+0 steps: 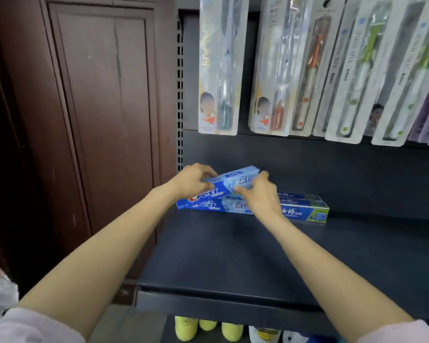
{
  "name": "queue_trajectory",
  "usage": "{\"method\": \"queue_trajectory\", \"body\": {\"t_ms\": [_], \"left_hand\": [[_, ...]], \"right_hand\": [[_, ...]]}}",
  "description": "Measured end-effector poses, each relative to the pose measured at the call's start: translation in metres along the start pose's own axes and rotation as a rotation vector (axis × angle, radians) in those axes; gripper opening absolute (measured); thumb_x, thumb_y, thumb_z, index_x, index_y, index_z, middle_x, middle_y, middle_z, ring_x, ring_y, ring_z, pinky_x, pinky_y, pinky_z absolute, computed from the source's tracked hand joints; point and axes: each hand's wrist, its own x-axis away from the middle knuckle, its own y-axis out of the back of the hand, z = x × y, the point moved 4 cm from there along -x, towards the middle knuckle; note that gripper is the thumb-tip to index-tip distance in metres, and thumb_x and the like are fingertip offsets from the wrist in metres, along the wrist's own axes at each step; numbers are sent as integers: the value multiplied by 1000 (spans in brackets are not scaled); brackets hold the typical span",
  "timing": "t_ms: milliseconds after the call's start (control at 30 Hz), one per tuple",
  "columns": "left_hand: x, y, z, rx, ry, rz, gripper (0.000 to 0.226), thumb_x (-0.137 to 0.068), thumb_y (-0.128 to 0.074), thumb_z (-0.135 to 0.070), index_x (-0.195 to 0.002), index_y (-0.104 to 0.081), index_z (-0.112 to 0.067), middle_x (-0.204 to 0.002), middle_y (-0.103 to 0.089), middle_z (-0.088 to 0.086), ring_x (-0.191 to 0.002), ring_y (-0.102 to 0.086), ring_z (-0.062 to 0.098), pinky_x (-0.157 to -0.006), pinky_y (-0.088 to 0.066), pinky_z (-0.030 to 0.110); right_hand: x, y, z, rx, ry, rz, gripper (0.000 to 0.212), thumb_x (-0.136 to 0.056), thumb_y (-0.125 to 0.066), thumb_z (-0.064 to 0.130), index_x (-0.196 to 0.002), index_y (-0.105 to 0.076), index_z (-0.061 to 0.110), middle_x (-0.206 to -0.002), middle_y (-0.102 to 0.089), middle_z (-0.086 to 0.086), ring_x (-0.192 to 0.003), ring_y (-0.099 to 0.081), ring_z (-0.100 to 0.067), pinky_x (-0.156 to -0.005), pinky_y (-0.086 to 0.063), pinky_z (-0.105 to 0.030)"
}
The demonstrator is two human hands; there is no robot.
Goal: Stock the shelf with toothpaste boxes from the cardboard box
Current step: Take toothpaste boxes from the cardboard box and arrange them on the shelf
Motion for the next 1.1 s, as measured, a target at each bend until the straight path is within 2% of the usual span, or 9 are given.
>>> {"method": "queue_trajectory", "body": {"t_ms": [100,200,267,333,467,600,767,967,1100], "left_hand": [[1,7,13,-155,-81,33,36,-91,-58,-11,-127,-58,-8,-129,-60,7,-121,-53,24,-101,-37,28],[1,12,20,-151,-131,9,36,-91,-55,-9,-128,-57,-9,-130,-58,7,-122,-51,25,-103,-38,33],[3,12,23,-143,-156,-2,36,-92,-54,-14,-129,-56,-14,-131,-58,3,-122,-50,22,-103,-38,37],[5,9,28,-180,-141,-6,38,-92,-56,-22,-130,-54,-22,-134,-54,-2,-125,-46,21,-102,-37,44],[15,-4,46,-266,-32,44,50,-85,-64,-26,-133,-49,-29,-137,-45,1,-129,-40,23,-98,-36,48],[21,-15,62,-284,1,67,44,-88,-60,-16,-128,-52,-29,-136,-43,6,-127,-41,26,-96,-38,48],[23,-25,69,-315,6,94,42,-91,-59,-23,-131,-50,-27,-140,-43,6,-127,-39,26,-100,-42,49],[21,-33,65,-424,13,29,41,-93,-54,-26,-134,-47,-26,-138,-45,6,-126,-40,26,-100,-38,44],[23,-34,51,-391,0,-38,41,-92,-52,-23,-133,-48,-21,-134,-48,7,-126,-42,26,-100,-36,41]], "right_hand": [[8,4,20,450,246,-156,60,-83,-68,33,-129,-39,7,-129,-44,-12,-117,-46,-29,-85,-44,-38],[3,-10,26,521,455,46,59,-89,-61,29,-140,-37,17,-141,-39,-5,-129,-36,-24,-108,-30,-37],[0,-15,26,439,414,178,51,-91,-58,24,-139,-40,19,-136,-45,-2,-127,-39,-22,-105,-34,-37],[0,-16,25,385,365,202,45,-92,-56,20,-135,-44,18,-128,-48,-3,-123,-40,-23,-97,-40,-38],[4,-23,10,425,297,263,49,-94,-54,14,-141,-40,15,-137,-44,-7,-131,-34,-25,-105,-35,-37],[11,-33,-9,461,255,263,49,-94,-52,13,-142,-39,15,-143,-39,-4,-134,-34,-24,-108,-33,-37],[17,-42,-14,514,236,214,52,-93,-55,15,-142,-37,19,-143,-37,2,-133,-37,-20,-102,-38,-36],[16,-44,-12,539,232,223,53,-93,-55,16,-142,-36,18,-143,-37,0,-133,-37,-20,-101,-39,-37],[19,-39,-9,436,214,243,51,-92,-57,19,-141,-39,17,-141,-38,-1,-133,-36,-20,-104,-39,-38]]}}
